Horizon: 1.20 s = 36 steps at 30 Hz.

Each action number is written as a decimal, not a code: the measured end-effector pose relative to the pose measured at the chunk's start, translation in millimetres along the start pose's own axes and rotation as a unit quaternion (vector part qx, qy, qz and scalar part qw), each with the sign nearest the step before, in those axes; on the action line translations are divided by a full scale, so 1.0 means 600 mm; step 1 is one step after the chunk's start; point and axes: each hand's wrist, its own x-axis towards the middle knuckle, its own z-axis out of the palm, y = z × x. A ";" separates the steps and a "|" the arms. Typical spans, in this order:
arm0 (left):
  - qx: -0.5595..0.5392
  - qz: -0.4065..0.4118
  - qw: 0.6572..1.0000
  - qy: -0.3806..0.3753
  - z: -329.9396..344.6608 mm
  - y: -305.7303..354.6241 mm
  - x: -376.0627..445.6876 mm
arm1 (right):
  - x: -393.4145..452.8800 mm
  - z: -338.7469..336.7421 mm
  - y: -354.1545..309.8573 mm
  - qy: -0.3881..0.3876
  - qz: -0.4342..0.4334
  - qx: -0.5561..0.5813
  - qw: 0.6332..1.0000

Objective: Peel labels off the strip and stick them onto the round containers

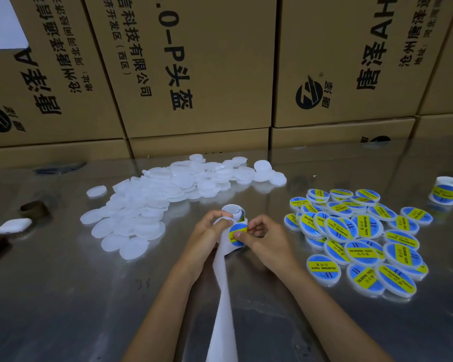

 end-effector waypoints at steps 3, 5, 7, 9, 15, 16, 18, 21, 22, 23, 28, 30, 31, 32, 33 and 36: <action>0.038 0.028 0.999 0.021 0.004 -0.003 -0.003 | -0.002 0.000 0.000 -0.001 -0.004 0.003 1.000; 0.045 0.032 0.998 0.023 0.006 -0.003 -0.005 | -0.003 -0.001 0.001 -0.005 -0.009 -0.004 1.000; 0.041 0.038 0.998 0.024 0.007 -0.001 -0.006 | -0.004 -0.001 0.001 -0.003 -0.018 -0.012 1.000; 0.038 0.043 0.998 0.030 0.007 -0.001 -0.006 | -0.007 0.001 0.003 0.005 -0.055 -0.037 0.998; 0.049 0.046 0.997 0.039 0.006 -0.005 -0.004 | -0.030 0.002 -0.009 -0.016 -0.202 -0.155 0.967; 0.057 0.047 0.996 0.043 0.005 -0.005 -0.003 | -0.032 0.000 -0.011 -0.023 -0.205 -0.160 0.965; 0.052 0.042 0.997 0.049 0.004 -0.006 -0.003 | -0.036 -0.003 -0.015 -0.038 -0.200 -0.151 0.967; 0.048 0.040 0.996 0.063 0.005 -0.005 -0.001 | -0.041 -0.008 -0.023 -0.087 -0.156 -0.077 0.981; 0.060 0.045 0.995 0.067 0.005 -0.005 -0.001 | -0.041 -0.012 -0.026 -0.113 -0.133 -0.048 0.983; 0.062 0.049 0.995 0.068 0.005 -0.004 -0.002 | -0.041 -0.017 -0.030 -0.140 -0.111 -0.023 0.984; 0.040 0.051 0.996 0.069 0.001 -0.007 -0.006 | -0.040 -0.054 -0.059 -0.199 -0.036 0.062 0.977; 0.018 0.055 0.995 0.085 0.003 -0.003 -0.007 | -0.040 -0.067 -0.073 -0.185 -0.007 0.127 0.974; -0.011 0.047 0.994 0.102 0.005 0.004 -0.007 | -0.038 -0.071 -0.076 -0.172 0.012 0.165 0.971; -0.057 0.034 0.991 0.118 0.006 0.011 -0.006 | -0.036 -0.074 -0.078 -0.159 0.030 0.197 0.967; -0.103 0.027 0.986 0.127 0.005 0.020 -0.005 | -0.034 -0.076 -0.079 -0.149 0.044 0.223 0.962; -0.146 0.055 0.979 0.128 0.003 0.046 -0.011 | -0.034 -0.077 -0.084 -0.140 0.045 0.248 0.957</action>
